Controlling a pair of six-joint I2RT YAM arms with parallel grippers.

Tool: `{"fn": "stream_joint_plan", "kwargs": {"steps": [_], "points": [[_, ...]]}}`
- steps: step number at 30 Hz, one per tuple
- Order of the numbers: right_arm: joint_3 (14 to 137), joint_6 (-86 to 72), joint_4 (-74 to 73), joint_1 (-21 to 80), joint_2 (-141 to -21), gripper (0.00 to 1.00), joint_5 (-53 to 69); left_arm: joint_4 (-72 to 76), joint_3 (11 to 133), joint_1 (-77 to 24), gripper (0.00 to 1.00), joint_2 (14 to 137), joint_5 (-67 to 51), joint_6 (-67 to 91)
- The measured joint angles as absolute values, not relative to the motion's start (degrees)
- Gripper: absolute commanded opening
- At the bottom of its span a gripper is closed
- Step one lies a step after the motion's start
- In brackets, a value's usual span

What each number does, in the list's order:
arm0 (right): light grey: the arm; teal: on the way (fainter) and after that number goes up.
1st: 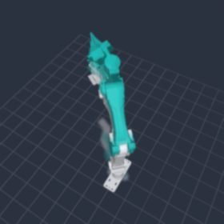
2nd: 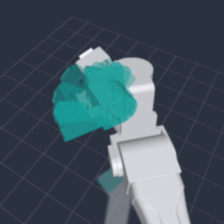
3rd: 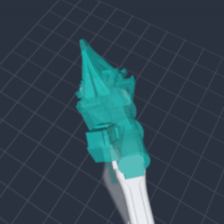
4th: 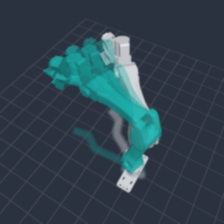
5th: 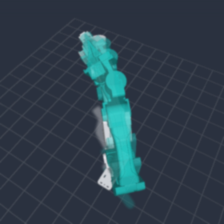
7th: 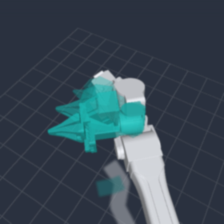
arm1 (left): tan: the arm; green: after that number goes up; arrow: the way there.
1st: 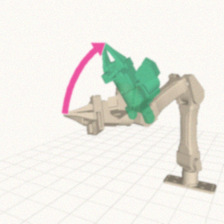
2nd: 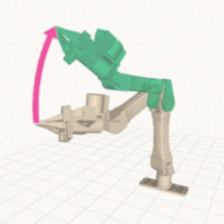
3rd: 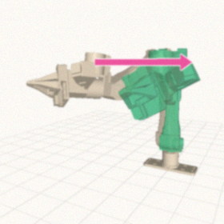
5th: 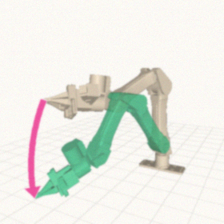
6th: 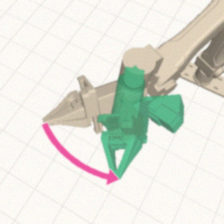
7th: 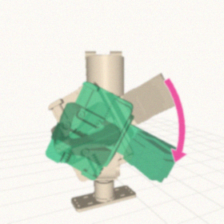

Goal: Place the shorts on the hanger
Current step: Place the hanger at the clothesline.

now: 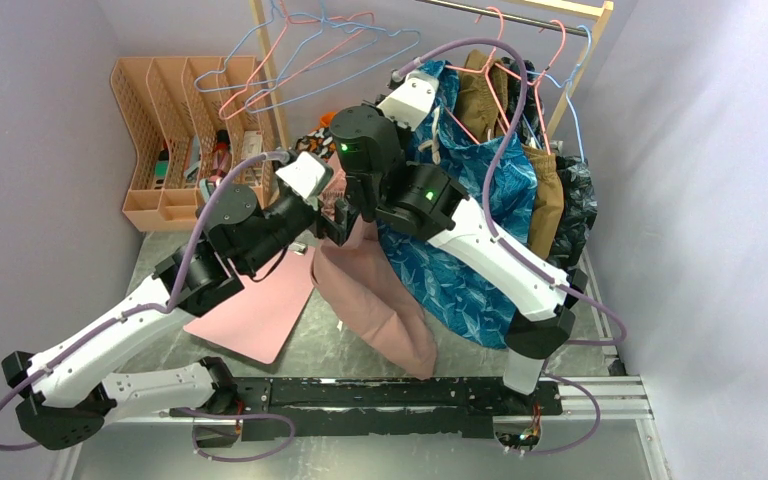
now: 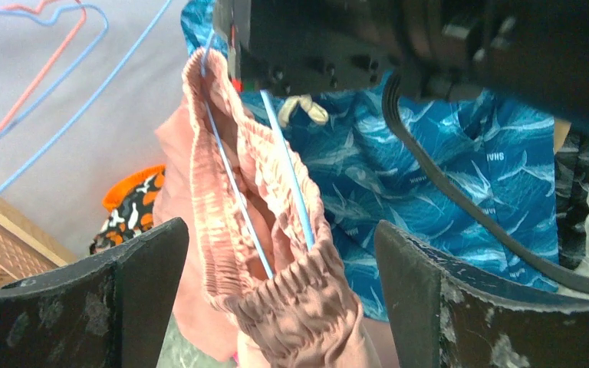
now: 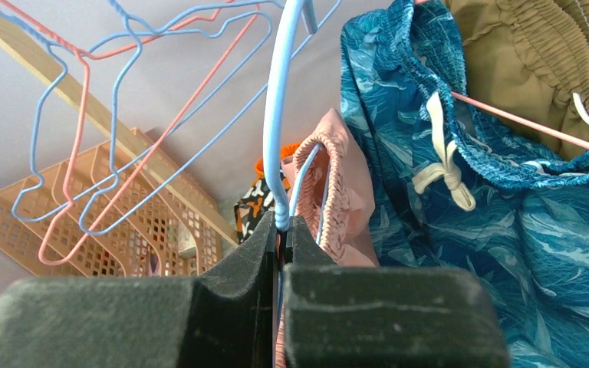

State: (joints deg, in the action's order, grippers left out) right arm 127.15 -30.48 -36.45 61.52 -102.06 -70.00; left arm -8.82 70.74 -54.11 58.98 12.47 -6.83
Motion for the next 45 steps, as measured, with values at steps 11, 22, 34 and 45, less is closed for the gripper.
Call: {"fn": "stream_joint_plan", "kwargs": {"steps": [11, 22, 34, 45], "points": [[123.9, -29.5, -33.0, 61.7, -102.1, 0.0, -69.8, -11.6, 67.2, -54.1, 0.78, 54.1, 12.8, -1.4], [124.2, -29.1, -32.3, 61.7, -102.1, 0.0, -69.8, -18.4, 68.1, -54.1, 0.87, 55.8, 16.9, 5.9], [125.1, -28.7, -31.2, 61.7, -102.8, 0.0, -69.6, -22.3, 71.7, -54.1, 0.48, 58.6, 19.1, 12.9], [125.5, -28.7, -31.2, 62.0, -103.8, 0.0, -69.4, -23.2, 72.2, -54.2, 0.07, 61.0, 20.8, 11.5]]}}
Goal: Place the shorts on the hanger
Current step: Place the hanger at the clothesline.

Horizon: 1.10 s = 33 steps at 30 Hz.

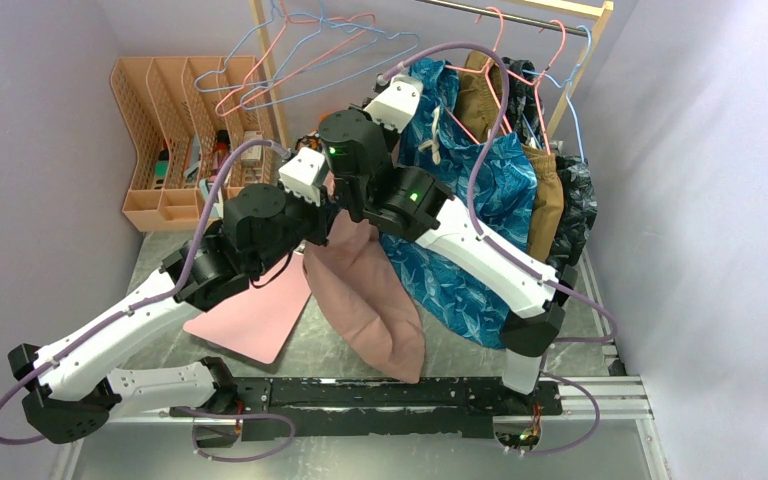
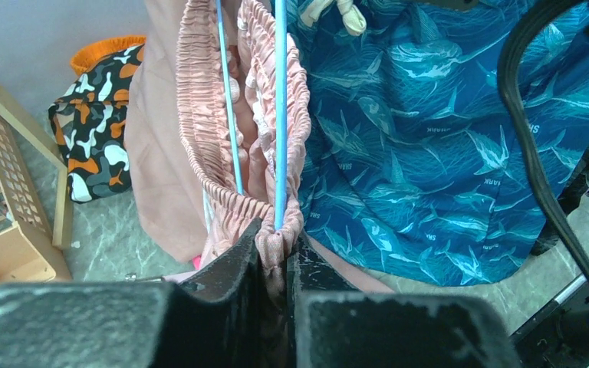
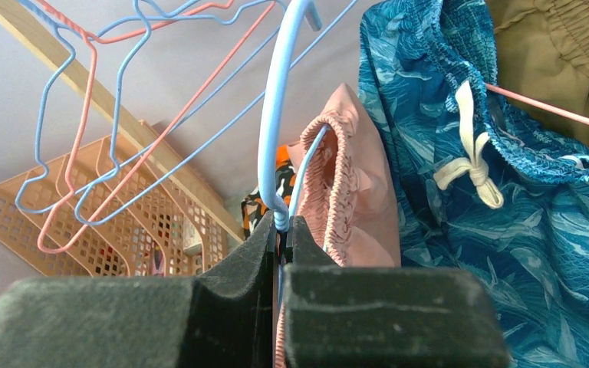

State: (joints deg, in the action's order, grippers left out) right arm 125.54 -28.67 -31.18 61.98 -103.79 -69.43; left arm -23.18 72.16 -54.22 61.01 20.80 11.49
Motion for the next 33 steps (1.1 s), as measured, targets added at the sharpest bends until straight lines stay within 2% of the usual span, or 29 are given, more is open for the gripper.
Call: {"fn": "stream_joint_plan", "kwargs": {"steps": [12, 15, 17, 22, 25, 27, 29, 32, 33], "points": [[125.6, -28.3, -31.1, 62.3, -103.8, 0.0, -68.7, -23.0, 71.3, -54.2, 0.09, 59.5, 21.0, 7.7], [125.6, -28.3, -30.9, 62.3, -103.8, 0.0, -68.6, -23.0, 71.2, -54.2, 0.44, 59.2, 21.0, 7.2], [125.6, -28.3, -30.7, 62.4, -103.8, 0.0, -68.5, -23.0, 71.2, -54.2, 0.57, 59.2, 21.0, 7.1], [125.6, -28.3, -30.7, 62.4, -103.8, 0.0, -68.3, -23.1, 71.2, -54.2, 0.63, 59.2, 20.7, 7.3], [125.6, -28.3, -30.7, 62.4, -103.8, 0.0, -68.3, -23.2, 71.2, -54.2, 0.6, 59.2, 20.3, 7.3], [125.6, -28.3, -30.6, 62.4, -103.8, 0.0, -68.3, -23.6, 71.2, -54.2, 0.53, 59.1, 20.1, 7.4], [125.6, -28.3, -30.6, 62.4, -103.8, 0.0, -68.3, -24.3, 71.3, -54.2, 0.38, 59.1, 19.9, 7.6], [125.6, -28.2, -30.4, 62.5, -103.8, 0.0, -68.3, -25.3, 71.3, -54.2, 0.09, 59.2, 19.7, 7.7], [125.6, -28.2, -30.4, 62.5, -103.8, 0.0, -68.3, -25.6, 71.3, -54.2, 0.07, 59.2, 19.7, 7.7]]}}
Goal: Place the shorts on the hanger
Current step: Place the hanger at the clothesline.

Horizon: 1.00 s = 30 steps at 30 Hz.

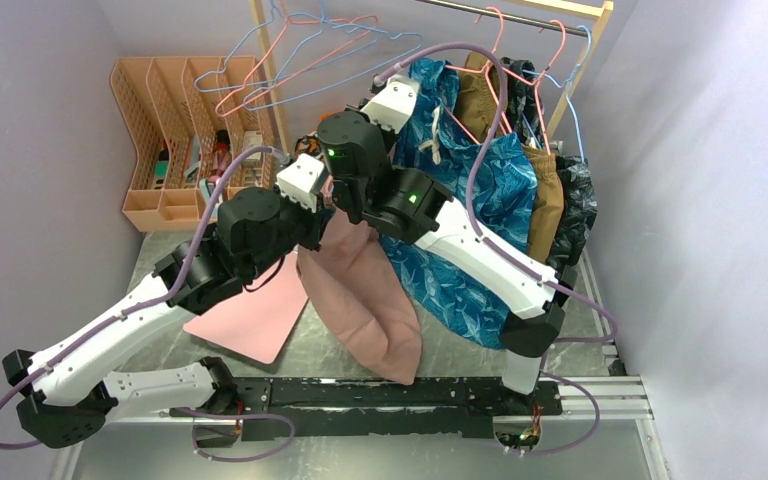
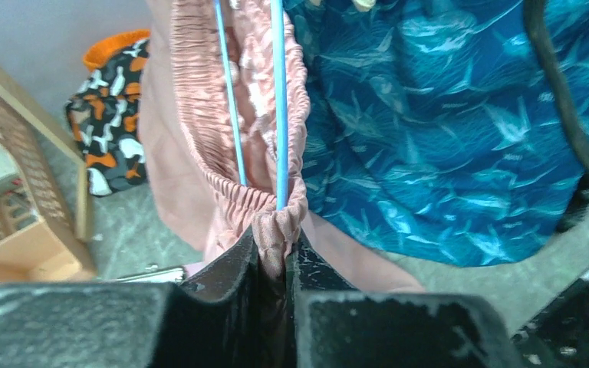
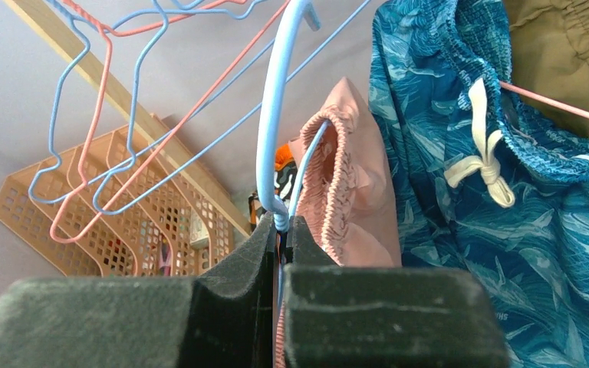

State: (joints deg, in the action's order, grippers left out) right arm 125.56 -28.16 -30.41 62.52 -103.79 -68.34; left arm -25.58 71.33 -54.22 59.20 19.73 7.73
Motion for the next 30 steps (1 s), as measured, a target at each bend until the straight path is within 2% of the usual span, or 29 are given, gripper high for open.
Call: {"fn": "stream_joint_plan", "kwargs": {"steps": [8, 14, 21, 30], "points": [[124.2, -26.2, -28.4, 63.2, -103.2, 0.02, -67.5, -25.5, 70.3, -54.2, 0.07, 57.6, 21.2, 6.6], [116.8, -24.3, -22.5, 63.2, -98.3, 0.27, -61.7, -24.7, 68.6, -54.2, 0.07, 55.4, 22.1, 5.3], [110.3, -22.7, -16.4, 63.7, -92.7, 0.39, -55.4, -20.6, 66.2, -54.2, 0.07, 53.4, 22.9, 4.4], [108.6, -22.5, -14.8, 63.7, -91.7, 0.6, -52.2, -17.2, 64.8, -54.2, 0.07, 51.7, 23.4, 3.2]]}}
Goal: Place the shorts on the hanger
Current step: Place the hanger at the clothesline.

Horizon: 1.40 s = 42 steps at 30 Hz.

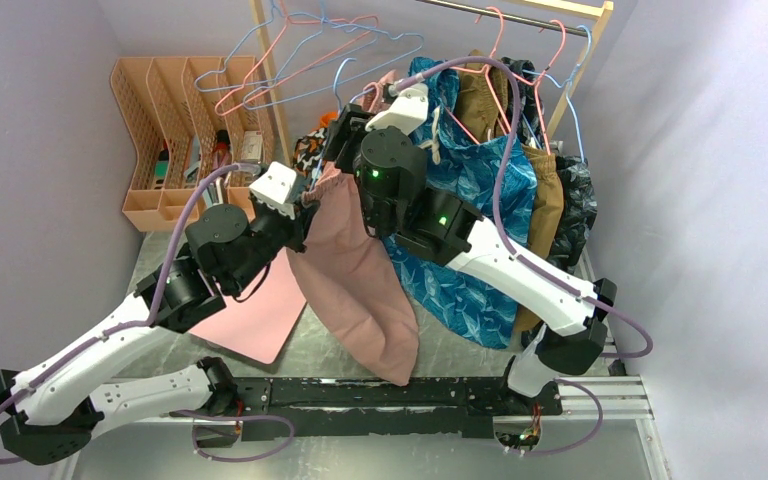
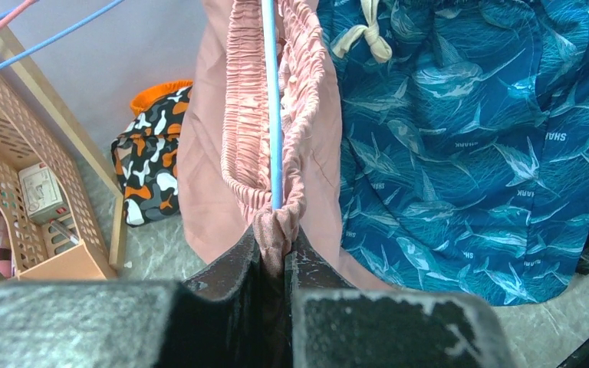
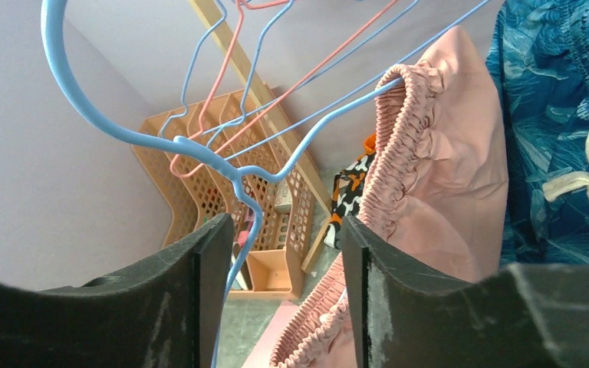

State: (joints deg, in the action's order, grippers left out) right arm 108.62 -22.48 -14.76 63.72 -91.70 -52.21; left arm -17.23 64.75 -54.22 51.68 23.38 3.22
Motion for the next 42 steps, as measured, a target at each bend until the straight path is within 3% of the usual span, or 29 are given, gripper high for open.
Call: {"fn": "stream_joint_plan", "kwargs": {"steps": [3, 4, 8, 14, 19, 26, 33, 42], "points": [[108.6, -22.8, -14.8, 63.7, -91.7, 0.69, -51.4, -16.9, 64.7, -54.2, 0.07, 51.5, 23.4, 2.8], [108.6, -23.0, -14.9, 63.7, -91.7, 0.85, -50.9, -16.8, 64.7, -54.2, 0.07, 51.5, 23.6, 2.6], [108.6, -23.6, -15.9, 63.7, -91.1, 0.99, -47.7, -16.5, 64.7, -54.2, 0.07, 51.4, 24.3, 2.0], [108.6, -23.9, -20.3, 63.7, -86.7, 1.0, -40.1, -16.6, 64.8, -54.2, 0.07, 51.3, 26.6, 0.4], [103.6, -20.5, -21.5, 63.7, -75.6, 1.0, -34.3, -19.9, 69.1, -54.2, 0.07, 52.3, 28.8, -1.8], [90.8, -12.6, -21.2, 63.7, -57.0, 1.0, -31.7, -26.0, 86.9, -54.2, 0.07, 56.1, 31.1, -5.4], [80.9, -9.5, -22.2, 63.7, -51.7, 1.0, -33.8, -30.6, 103.1, -54.2, 0.07, 61.2, 28.7, -6.2], [73.2, -9.3, -25.1, 63.7, -53.2, 0.99, -33.6, -33.3, 94.5, -54.2, 0.07, 62.0, 24.9, -4.2]]}}
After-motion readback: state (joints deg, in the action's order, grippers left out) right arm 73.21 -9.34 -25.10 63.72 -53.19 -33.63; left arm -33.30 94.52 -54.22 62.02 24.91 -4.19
